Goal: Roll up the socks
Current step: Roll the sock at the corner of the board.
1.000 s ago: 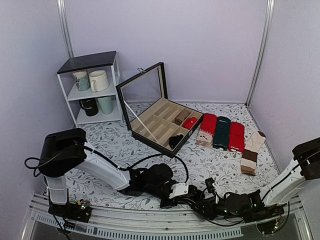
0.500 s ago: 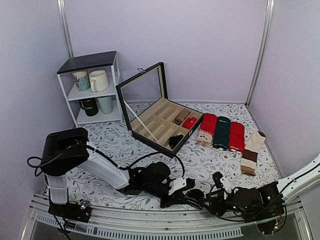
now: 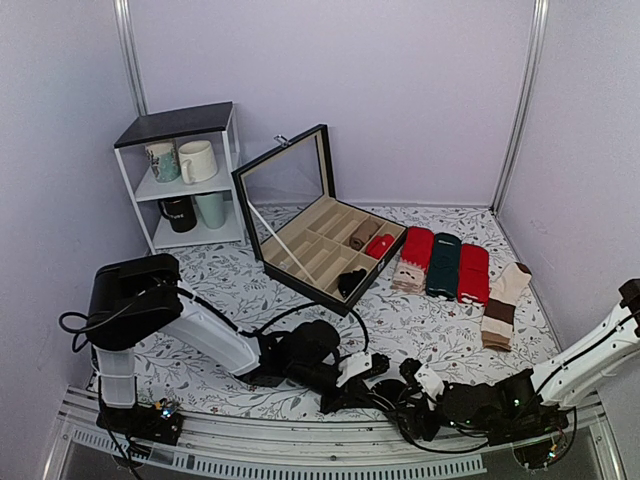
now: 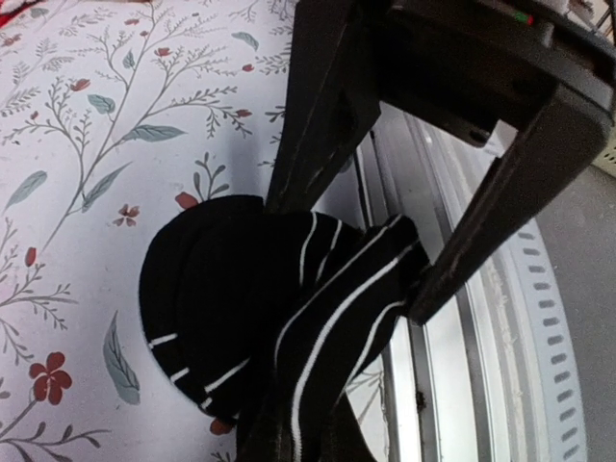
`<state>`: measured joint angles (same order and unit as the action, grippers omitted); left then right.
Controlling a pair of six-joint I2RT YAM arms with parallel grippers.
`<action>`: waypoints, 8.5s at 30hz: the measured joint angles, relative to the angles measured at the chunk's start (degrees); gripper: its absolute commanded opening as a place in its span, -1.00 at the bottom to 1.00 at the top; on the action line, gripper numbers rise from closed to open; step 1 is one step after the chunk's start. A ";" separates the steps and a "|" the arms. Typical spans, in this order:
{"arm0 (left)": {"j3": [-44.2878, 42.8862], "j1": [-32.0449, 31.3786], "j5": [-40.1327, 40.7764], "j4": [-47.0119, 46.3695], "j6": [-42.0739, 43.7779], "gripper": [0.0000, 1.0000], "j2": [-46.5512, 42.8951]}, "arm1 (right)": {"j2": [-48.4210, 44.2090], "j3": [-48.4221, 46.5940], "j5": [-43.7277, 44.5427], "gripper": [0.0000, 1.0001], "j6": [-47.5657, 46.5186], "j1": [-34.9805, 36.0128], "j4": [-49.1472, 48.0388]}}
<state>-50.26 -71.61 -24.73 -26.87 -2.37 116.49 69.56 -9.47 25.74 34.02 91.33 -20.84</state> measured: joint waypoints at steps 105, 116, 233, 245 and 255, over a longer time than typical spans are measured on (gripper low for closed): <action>-2.84 -7.41 16.90 -5.42 41.27 0.06 0.50 | -13.51 6.84 -10.49 -0.72 31.45 -4.50 6.80; -4.87 -7.41 17.81 -5.14 41.38 -0.05 2.05 | -13.51 6.84 -11.80 -0.72 30.99 -5.22 6.75; -16.13 -0.79 3.76 18.01 18.38 -1.00 4.81 | -12.85 4.24 -6.05 0.55 15.32 -7.08 7.04; -16.72 -0.48 2.80 18.45 18.38 -1.00 5.33 | -10.84 3.72 -5.73 0.34 16.17 -7.39 6.84; -16.72 -0.17 1.88 18.34 18.14 -1.00 5.49 | -20.44 3.17 -3.80 0.26 9.27 -7.39 7.04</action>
<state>-66.98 -71.79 -22.85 -8.54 15.77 121.97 49.12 -6.31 21.93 43.29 83.94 -13.80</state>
